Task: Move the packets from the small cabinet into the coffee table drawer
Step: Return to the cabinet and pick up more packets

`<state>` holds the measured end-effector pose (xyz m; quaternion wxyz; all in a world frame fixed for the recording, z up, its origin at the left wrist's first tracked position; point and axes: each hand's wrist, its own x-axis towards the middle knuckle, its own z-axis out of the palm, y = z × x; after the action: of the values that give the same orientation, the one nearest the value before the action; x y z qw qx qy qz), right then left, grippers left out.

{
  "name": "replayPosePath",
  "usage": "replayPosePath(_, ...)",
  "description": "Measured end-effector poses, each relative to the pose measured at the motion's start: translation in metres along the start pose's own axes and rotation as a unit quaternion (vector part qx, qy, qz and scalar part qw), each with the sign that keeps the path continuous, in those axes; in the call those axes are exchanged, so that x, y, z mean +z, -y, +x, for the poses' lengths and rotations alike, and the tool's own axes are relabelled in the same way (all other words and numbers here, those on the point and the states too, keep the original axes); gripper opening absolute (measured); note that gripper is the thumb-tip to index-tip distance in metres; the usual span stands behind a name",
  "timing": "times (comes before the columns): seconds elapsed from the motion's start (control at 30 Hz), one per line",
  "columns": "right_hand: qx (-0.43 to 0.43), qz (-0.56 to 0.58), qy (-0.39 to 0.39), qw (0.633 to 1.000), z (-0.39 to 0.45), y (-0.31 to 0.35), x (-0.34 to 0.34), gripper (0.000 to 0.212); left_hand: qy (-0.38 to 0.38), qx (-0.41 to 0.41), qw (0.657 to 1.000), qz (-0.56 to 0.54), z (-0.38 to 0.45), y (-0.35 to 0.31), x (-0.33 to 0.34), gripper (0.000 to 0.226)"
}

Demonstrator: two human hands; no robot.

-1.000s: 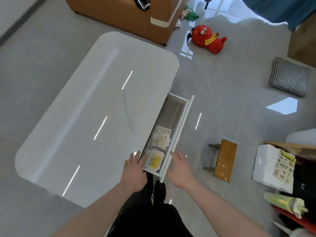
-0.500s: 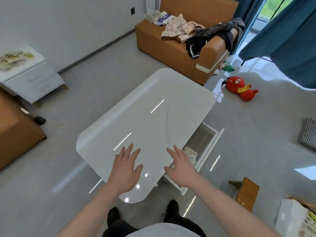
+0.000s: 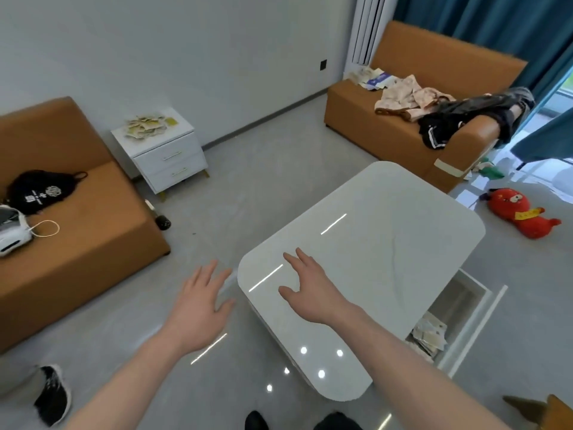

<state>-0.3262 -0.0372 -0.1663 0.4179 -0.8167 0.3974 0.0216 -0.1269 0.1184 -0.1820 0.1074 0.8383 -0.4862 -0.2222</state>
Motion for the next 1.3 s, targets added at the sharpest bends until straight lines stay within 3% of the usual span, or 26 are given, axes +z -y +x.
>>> replayPosePath(0.3, -0.037, -0.016, -0.013, 0.999, 0.059, 0.081, -0.01, 0.069, -0.072, 0.021, 0.995, -0.063, 0.047, 0.046, -0.086, 0.056)
replayPosePath(0.67, -0.059, -0.021, -0.019, 0.998, 0.219, 0.148, -0.04, 0.069, -0.041, 0.004, 0.999, -0.017, 0.183, 0.105, -0.182, 0.061)
replayPosePath(0.9, -0.08, -0.04, 0.002, 0.996, 0.336, 0.196, -0.066, 0.072, -0.088, -0.037, 0.995, -0.024, 0.26, 0.149, -0.25, 0.057)
replayPosePath(1.3, -0.083, -0.055, 0.0, 0.995, 0.479, 0.252, -0.087, 0.072, -0.086, -0.037, 0.994, -0.058, 0.386, 0.227, -0.302, 0.058)
